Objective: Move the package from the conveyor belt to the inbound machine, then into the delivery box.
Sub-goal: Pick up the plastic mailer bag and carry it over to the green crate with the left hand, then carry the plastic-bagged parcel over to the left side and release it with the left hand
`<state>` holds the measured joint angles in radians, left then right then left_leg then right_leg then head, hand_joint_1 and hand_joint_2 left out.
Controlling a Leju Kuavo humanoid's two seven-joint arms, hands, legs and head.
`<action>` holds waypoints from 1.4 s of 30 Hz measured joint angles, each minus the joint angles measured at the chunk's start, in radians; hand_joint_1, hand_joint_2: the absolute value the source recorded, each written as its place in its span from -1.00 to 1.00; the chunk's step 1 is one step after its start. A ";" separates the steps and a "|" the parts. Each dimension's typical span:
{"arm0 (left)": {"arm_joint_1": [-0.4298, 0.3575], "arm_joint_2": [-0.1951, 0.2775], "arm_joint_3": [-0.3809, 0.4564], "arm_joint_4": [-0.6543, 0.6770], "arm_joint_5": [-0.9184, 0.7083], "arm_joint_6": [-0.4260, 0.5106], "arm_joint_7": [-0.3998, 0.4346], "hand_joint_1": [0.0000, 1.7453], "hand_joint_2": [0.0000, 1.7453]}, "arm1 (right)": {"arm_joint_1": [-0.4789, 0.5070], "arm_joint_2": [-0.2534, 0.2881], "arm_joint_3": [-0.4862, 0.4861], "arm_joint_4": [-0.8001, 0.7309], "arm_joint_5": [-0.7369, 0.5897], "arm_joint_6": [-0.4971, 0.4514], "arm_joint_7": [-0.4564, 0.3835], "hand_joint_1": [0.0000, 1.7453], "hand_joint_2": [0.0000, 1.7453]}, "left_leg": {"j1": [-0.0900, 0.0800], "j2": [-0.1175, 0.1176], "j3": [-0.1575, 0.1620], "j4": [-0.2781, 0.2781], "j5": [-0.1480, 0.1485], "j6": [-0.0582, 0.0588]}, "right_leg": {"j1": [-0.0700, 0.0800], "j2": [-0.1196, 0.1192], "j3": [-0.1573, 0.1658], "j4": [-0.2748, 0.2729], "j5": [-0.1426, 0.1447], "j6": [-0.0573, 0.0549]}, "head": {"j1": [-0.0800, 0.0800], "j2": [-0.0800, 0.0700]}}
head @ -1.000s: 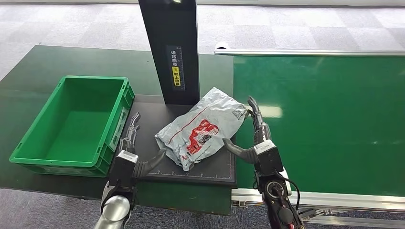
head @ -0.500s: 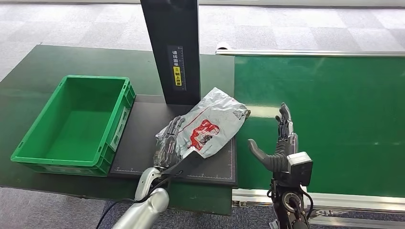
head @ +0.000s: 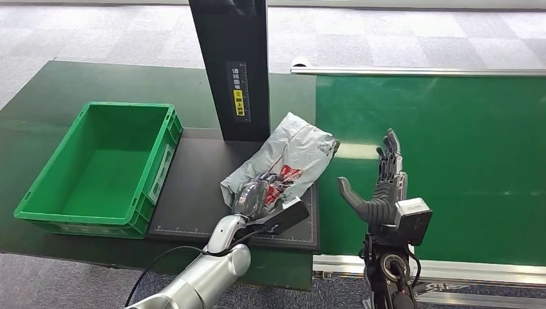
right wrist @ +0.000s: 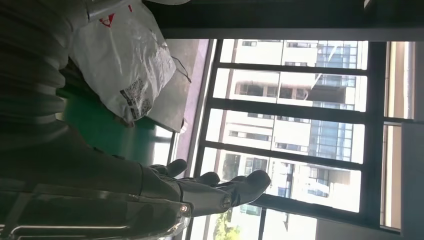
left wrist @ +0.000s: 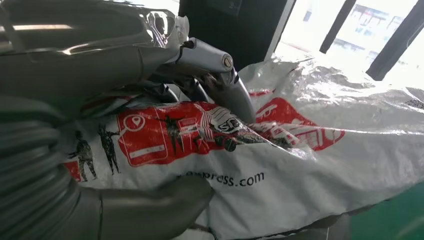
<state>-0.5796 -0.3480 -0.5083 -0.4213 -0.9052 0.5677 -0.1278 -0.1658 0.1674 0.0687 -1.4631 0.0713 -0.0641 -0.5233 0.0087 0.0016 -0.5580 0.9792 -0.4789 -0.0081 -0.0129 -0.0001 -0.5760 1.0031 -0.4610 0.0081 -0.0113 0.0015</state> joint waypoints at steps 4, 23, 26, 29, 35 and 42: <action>-0.004 0.013 0.028 0.005 0.030 0.061 -0.051 1.00 1.00 | 0.000 0.013 -0.030 -0.013 0.011 0.001 0.002 -1.00 1.00 | 0.000 0.000 0.000 0.000 0.000 0.000 | 0.000 0.000 0.000 0.000 0.000 0.000 | 0.000 0.000; 0.266 0.179 0.413 -0.918 0.240 0.073 -0.218 1.00 1.00 | 0.049 0.017 -0.135 -0.025 0.019 -0.032 -0.042 -1.00 1.00 | 0.001 0.002 -0.002 -0.001 0.000 0.000 | 0.001 0.001 -0.002 0.000 0.000 0.000 | 0.000 0.000; 0.290 0.220 0.478 -1.043 0.253 0.094 -0.234 1.00 1.00 | 0.075 0.016 -0.143 -0.037 0.014 -0.039 -0.048 -1.00 1.00 | 0.001 0.002 -0.002 -0.001 0.000 0.000 | 0.001 0.001 -0.002 0.000 -0.001 0.000 | 0.000 0.000; 0.296 0.258 0.544 -1.108 0.249 0.115 -0.238 1.00 1.00 | 0.094 0.016 -0.147 -0.051 0.012 -0.040 -0.051 -1.00 1.00 | 0.001 0.002 -0.001 -0.001 0.000 0.000 | 0.001 0.001 -0.002 0.000 0.000 0.000 | 0.000 0.000; 0.251 0.320 0.642 -1.072 0.088 0.107 -0.147 1.00 1.00 | 0.111 0.015 -0.147 -0.068 0.002 -0.038 -0.051 -1.00 1.00 | 0.001 0.002 0.000 -0.001 0.000 0.000 | 0.001 0.000 -0.001 0.000 0.000 0.000 | 0.000 0.000; 0.149 0.380 0.683 -0.810 -0.044 0.110 -0.080 0.90 1.00 | 0.124 0.014 -0.135 -0.075 -0.005 -0.037 -0.050 -1.00 1.00 | 0.001 0.002 0.001 -0.001 0.001 0.000 | 0.001 0.001 0.000 0.000 0.000 0.000 | 0.000 0.000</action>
<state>-0.4308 0.0315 0.1751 -1.2312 -0.9497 0.6778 -0.2079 -0.0421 0.1815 -0.0659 -1.5385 0.0664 -0.1015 -0.5735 0.0095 0.0033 -0.5572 0.9785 -0.4784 -0.0084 -0.0118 0.0005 -0.5761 1.0034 -0.4613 0.0076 -0.0111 0.0015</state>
